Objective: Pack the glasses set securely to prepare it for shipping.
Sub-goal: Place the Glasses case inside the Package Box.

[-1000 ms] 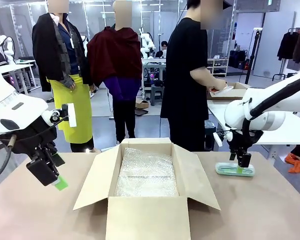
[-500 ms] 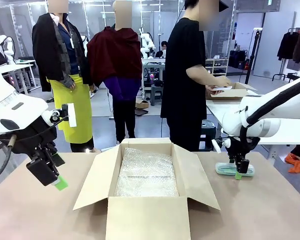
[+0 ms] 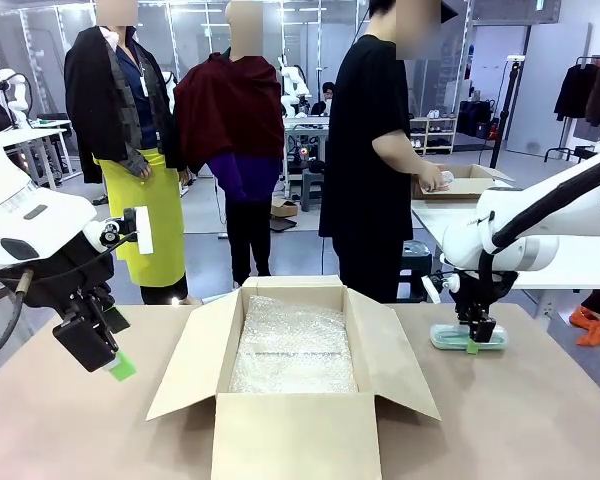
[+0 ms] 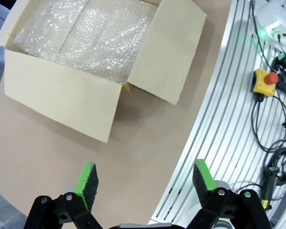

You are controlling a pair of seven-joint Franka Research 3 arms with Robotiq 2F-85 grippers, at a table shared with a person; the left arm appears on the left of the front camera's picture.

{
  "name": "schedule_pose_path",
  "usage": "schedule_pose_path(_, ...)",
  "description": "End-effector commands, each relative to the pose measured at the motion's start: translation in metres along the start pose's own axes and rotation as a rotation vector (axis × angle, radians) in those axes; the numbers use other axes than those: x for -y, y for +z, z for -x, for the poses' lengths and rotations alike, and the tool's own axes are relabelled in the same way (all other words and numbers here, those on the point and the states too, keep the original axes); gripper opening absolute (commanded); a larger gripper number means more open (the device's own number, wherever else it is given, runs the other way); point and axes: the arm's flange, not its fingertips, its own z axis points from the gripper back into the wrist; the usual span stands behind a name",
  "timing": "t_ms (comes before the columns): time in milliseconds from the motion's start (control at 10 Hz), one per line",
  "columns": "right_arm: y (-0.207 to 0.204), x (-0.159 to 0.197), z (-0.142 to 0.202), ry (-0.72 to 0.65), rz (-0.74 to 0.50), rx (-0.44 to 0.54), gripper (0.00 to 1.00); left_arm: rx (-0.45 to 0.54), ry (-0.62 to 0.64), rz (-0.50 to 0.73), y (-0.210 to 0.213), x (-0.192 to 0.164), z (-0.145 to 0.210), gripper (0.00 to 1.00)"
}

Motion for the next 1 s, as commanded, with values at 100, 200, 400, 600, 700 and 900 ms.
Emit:
schedule_pose_path(100,0.025,-0.009,-0.008,-0.047,-0.029,-0.020,0.36,0.012,-0.006,0.001,0.001,-0.002,0.000,1.00)
schedule_pose_path(200,0.049,-0.013,-0.014,-0.054,-0.016,-0.016,0.36,0.012,-0.006,0.001,0.001,-0.002,0.000,1.00)
schedule_pose_path(400,0.107,-0.022,-0.045,-0.074,0.002,-0.019,0.36,0.012,-0.006,0.001,0.001,-0.002,0.000,1.00)
schedule_pose_path(600,0.149,-0.022,-0.099,-0.021,0.011,-0.037,0.36,0.012,-0.006,0.001,0.001,-0.002,0.000,1.00)
schedule_pose_path(700,0.160,-0.021,-0.125,0.003,-0.002,-0.031,0.36,0.012,-0.006,0.001,0.001,-0.002,0.000,1.00)
schedule_pose_path(900,0.160,-0.017,-0.194,0.042,0.027,-0.009,0.36,0.012,-0.006,0.001,0.001,-0.002,0.000,1.00)
